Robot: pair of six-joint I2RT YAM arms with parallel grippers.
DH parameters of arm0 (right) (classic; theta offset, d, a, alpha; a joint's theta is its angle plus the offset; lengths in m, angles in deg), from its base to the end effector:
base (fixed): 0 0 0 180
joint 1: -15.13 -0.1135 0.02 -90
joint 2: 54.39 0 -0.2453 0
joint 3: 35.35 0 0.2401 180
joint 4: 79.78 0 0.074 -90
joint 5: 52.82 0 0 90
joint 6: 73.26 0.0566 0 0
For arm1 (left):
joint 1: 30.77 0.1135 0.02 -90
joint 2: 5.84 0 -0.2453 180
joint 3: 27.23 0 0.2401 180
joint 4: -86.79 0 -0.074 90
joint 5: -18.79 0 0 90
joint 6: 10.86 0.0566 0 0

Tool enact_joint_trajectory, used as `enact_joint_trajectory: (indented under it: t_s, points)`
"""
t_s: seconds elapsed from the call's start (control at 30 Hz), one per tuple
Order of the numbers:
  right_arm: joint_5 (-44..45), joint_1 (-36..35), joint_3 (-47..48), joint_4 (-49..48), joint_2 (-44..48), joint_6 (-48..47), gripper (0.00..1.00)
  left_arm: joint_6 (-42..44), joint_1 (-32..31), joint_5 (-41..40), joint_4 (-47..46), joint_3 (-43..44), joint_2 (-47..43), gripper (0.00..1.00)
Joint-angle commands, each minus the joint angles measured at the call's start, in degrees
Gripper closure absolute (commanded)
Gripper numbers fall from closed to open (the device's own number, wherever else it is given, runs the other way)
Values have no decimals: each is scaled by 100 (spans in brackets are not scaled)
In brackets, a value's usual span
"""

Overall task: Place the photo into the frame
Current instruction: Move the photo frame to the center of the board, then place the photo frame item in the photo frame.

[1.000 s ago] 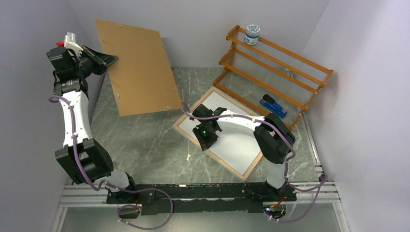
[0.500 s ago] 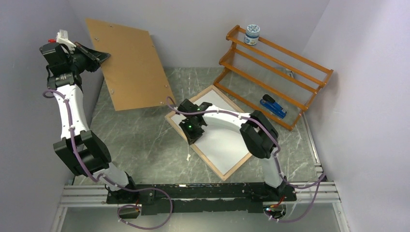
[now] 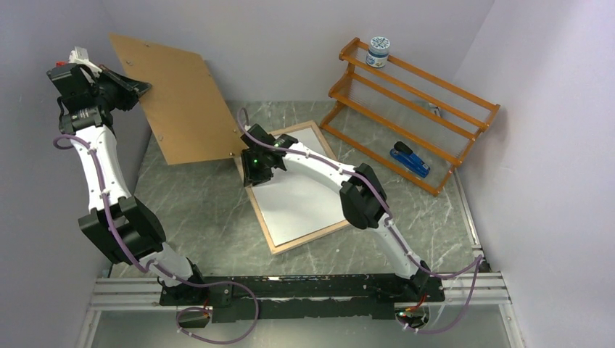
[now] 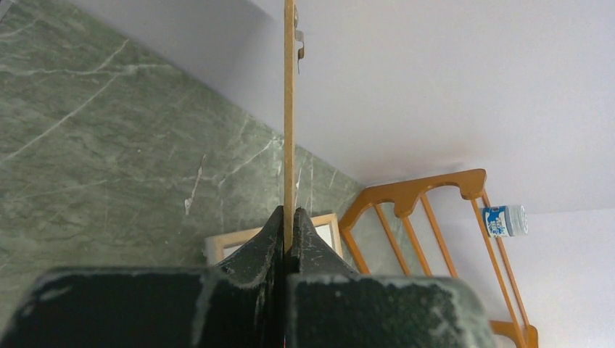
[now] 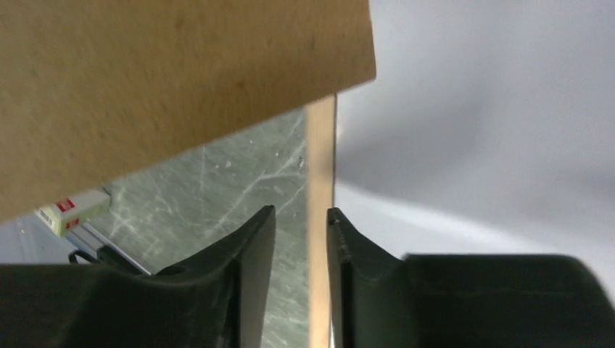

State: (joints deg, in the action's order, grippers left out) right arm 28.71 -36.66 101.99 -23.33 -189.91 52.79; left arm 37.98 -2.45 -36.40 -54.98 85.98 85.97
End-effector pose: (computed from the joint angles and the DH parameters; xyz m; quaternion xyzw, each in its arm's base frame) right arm 0.3091 0.4061 0.1870 -0.1523 0.9381 0.2608 0.1694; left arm 0.3381 0.1455 0.4114 -0.2901 0.7312 -0.3023 0.5383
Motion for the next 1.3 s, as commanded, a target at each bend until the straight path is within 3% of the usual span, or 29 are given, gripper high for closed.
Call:
enact_joint_trajectory:
  t_s: [0.0,0.2,0.47,0.63,0.97,1.13,1.27]
  points:
    - [343,38,-160,-244,441,554,59,-25,63,270,-313,26,-291,97]
    - [184,264,-1327,-980,1410,634,46,-237,93,592,-698,-224,-306,97]
    - [308,979,-3157,-1571,2949,639,44,-693,89,1374,-1201,-616,-382,97]
    - [731,1839,-3981,-1317,3469,340,42,-1376,45,1980,-1923,-1512,-620,98]
    - [1409,3045,-4851,-1057,3590,-325,27,-1119,-402,2014,-1667,-2499,-1131,97]
    - [875,3201,-5005,-1249,3407,-344,20,-1064,-752,1978,-1864,-3239,-1423,97]
    - [465,3201,-5110,-1254,3270,-128,19,-1484,-1130,1835,-2503,-3840,-1657,97]
